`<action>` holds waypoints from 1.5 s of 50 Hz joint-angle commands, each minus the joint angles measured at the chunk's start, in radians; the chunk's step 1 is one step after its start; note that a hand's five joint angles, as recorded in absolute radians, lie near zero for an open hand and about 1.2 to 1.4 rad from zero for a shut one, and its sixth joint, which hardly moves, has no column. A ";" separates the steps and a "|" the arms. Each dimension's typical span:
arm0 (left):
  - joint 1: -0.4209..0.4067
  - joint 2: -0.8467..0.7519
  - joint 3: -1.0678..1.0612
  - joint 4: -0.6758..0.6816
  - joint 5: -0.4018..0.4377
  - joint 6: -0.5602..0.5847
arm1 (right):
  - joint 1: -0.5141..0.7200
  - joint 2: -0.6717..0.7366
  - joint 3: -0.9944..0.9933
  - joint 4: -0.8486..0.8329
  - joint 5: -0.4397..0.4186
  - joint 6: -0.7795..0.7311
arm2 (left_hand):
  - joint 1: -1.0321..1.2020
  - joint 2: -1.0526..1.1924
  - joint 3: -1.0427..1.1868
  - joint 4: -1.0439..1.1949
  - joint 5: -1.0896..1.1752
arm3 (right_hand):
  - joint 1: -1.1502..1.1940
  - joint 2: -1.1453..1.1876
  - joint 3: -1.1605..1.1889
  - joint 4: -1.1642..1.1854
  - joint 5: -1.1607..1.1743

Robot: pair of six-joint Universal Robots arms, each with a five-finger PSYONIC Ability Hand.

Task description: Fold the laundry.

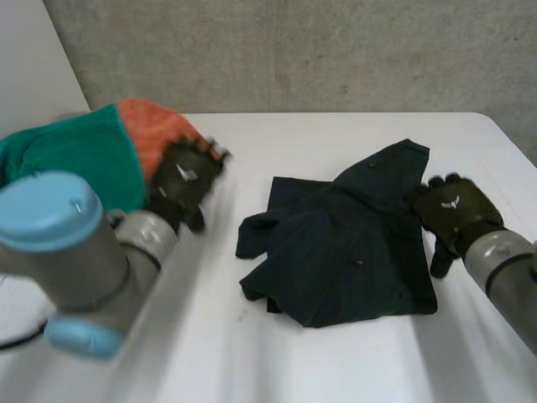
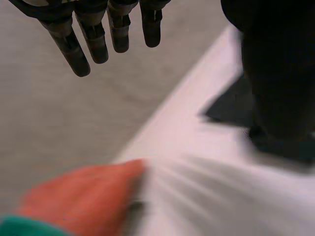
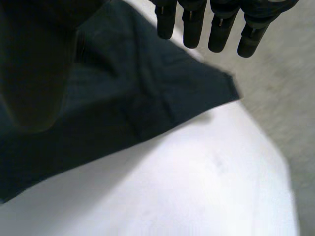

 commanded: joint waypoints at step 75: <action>0.037 -0.544 0.991 -0.001 0.019 -0.061 | 0.097 0.550 -0.815 -0.269 0.232 0.073 | -0.019 -0.028 -0.035 -0.028 -0.047 | -0.049 -0.037 -0.038 -0.035 -0.046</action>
